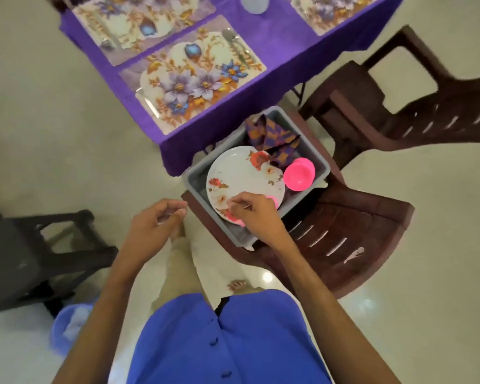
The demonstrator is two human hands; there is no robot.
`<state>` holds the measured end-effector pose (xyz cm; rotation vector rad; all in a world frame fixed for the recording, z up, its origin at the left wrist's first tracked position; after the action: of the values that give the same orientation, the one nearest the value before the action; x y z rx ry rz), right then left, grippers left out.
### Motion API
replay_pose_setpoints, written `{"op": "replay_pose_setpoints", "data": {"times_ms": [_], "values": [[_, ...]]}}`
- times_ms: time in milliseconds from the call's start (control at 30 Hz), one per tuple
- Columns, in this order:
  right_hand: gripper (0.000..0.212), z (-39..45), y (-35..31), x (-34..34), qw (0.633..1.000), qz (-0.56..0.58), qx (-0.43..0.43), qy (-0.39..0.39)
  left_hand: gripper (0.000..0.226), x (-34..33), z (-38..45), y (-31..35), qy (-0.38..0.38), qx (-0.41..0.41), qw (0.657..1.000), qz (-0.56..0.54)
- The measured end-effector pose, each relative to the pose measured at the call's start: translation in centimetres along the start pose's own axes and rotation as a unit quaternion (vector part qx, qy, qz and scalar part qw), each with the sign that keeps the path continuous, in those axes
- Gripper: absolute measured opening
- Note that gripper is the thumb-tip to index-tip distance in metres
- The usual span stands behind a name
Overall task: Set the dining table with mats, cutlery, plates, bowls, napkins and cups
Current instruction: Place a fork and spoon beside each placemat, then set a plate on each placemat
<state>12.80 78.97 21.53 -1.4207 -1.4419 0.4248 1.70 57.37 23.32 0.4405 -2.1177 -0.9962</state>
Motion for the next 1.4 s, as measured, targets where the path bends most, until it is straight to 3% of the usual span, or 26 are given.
{"op": "replay_pose_setpoints", "data": {"times_ms": [200,467,833,933,1100,1200,1300,1400], "values": [[0.015,4.5,-1.3,0.4,0.984,0.054,-0.113,0.127,0.014,4.4,11.0,1.3,-0.116,-0.063,0.991,0.034],[0.016,5.3,-3.6,2.2,0.929,0.155,-0.207,0.264,0.015,7.9,20.2,4.0,-0.250,-0.102,0.958,0.098],[0.016,-0.5,2.1,2.5,0.879,0.192,-0.292,0.324,0.020,-1.8,20.2,2.4,-0.407,-0.070,0.898,0.155],[0.016,-0.5,3.8,3.0,0.878,0.199,-0.298,0.319,0.022,-3.8,20.0,1.7,-0.409,-0.054,0.896,0.163],[0.014,0.7,7.1,4.1,0.888,0.201,-0.293,0.290,0.021,-5.9,21.4,-0.4,-0.323,0.020,0.940,0.107],[0.014,1.9,10.1,5.3,0.901,0.190,-0.293,0.258,0.030,-8.4,21.5,-2.8,-0.292,0.047,0.944,0.144],[0.015,3.6,13.2,6.4,0.913,0.156,-0.295,0.235,0.037,-10.8,22.5,-4.3,-0.276,0.033,0.942,0.188],[0.015,6.0,16.5,6.5,0.920,0.133,-0.304,0.206,0.041,-12.7,24.3,-5.4,-0.280,-0.035,0.924,0.257]]}}
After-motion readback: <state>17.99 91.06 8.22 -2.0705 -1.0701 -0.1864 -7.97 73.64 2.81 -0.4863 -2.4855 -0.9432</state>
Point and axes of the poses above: each hand's wrist, its own z-axis towards the middle knuckle, its own x-axis out of the back of the hand, y = z × x, the point moved 10 cm from there along z, towards the middle knuckle, and after that the axes turned 1 degree about -x, right-handed, at the moved point
